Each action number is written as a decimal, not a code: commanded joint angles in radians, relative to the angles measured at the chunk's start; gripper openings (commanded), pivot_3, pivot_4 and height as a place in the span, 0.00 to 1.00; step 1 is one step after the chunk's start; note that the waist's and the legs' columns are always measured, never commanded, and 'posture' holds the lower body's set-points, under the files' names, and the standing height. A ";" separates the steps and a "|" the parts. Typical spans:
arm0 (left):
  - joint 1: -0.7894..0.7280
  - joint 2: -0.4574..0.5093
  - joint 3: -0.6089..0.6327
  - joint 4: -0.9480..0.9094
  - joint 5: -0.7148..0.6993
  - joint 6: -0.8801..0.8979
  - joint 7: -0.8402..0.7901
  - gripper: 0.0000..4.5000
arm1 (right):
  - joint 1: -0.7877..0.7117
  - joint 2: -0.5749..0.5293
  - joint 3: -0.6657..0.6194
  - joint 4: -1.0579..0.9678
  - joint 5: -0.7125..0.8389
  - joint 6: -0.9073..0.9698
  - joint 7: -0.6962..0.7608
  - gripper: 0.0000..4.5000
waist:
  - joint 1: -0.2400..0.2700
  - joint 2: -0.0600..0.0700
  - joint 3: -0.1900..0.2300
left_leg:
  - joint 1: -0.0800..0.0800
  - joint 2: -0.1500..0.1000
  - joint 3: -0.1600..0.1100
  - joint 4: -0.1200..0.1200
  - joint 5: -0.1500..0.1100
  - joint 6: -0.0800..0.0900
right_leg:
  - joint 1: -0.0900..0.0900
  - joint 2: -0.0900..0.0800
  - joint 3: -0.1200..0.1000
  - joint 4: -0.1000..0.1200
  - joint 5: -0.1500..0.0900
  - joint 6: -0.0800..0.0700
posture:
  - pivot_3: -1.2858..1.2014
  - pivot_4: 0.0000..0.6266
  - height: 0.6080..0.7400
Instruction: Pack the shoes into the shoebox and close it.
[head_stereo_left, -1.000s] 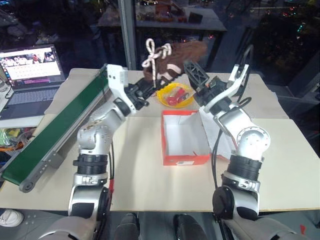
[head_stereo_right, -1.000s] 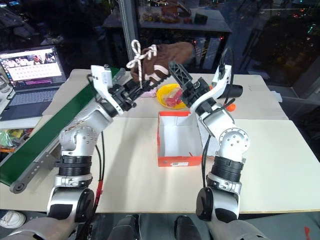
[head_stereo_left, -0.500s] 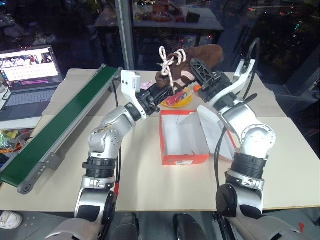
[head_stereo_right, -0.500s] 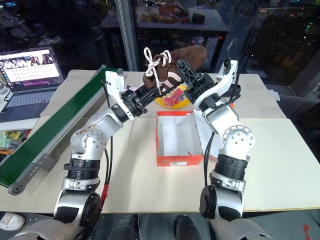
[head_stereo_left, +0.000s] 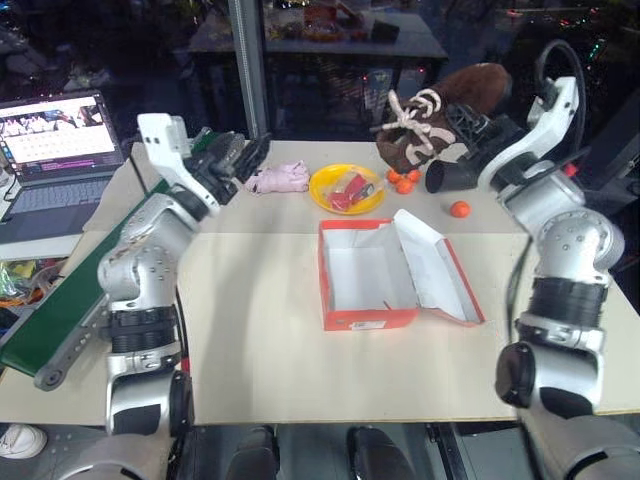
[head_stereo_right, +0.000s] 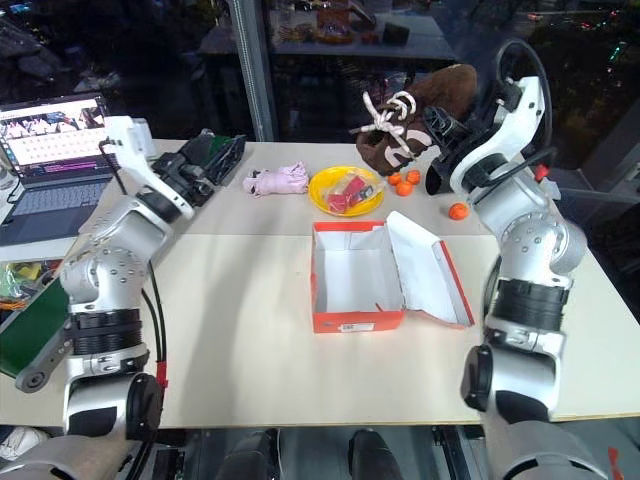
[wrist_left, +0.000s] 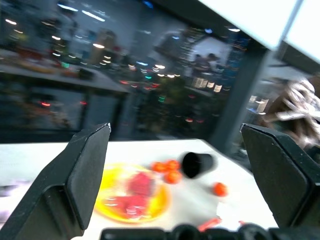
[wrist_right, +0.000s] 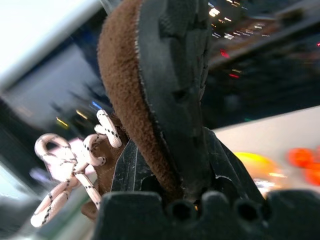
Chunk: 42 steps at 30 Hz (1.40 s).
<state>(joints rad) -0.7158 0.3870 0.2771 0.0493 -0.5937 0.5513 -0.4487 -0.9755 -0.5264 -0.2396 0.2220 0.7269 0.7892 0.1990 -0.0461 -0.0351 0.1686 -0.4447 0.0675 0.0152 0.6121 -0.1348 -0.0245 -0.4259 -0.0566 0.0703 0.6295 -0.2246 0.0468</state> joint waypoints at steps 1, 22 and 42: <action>0.033 0.012 -0.006 -0.064 0.009 0.008 0.015 1.00 | -0.039 -0.039 0.141 0.011 -0.069 0.146 0.091 0.10 | 0.001 0.000 0.000 | 0.000 0.000 0.000 0.000 0.000 0.000 | 0.000 0.000 0.000 0.000 0.000 0.000 | 0.52 0.24 1.00; 0.162 -0.059 -0.065 -0.181 0.040 0.008 0.082 1.00 | -0.020 -0.040 0.373 0.066 -0.274 0.589 0.140 0.10 | 0.015 0.000 0.000 | -0.002 0.000 0.000 0.001 0.000 0.000 | -0.001 0.000 0.000 0.001 0.000 0.000 | 0.52 0.24 1.00; 0.278 -0.047 -0.026 -0.293 0.042 0.021 0.156 1.00 | -0.010 -0.019 0.447 0.158 -0.410 0.502 0.256 0.85 | 0.017 0.000 0.000 | -0.001 0.000 0.000 0.004 0.000 0.000 | 0.000 0.000 0.000 0.001 0.001 0.001 | 0.52 0.24 1.00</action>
<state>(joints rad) -0.4296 0.3225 0.2271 -0.2033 -0.5519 0.5740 -0.2946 -0.9430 -0.5518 0.2817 0.3821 0.3270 1.3081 0.4734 -0.0292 -0.0351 0.1689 -0.4456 0.0671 0.0147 0.6166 -0.1347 -0.0246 -0.4255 -0.0568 0.0699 0.6308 -0.2240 0.0474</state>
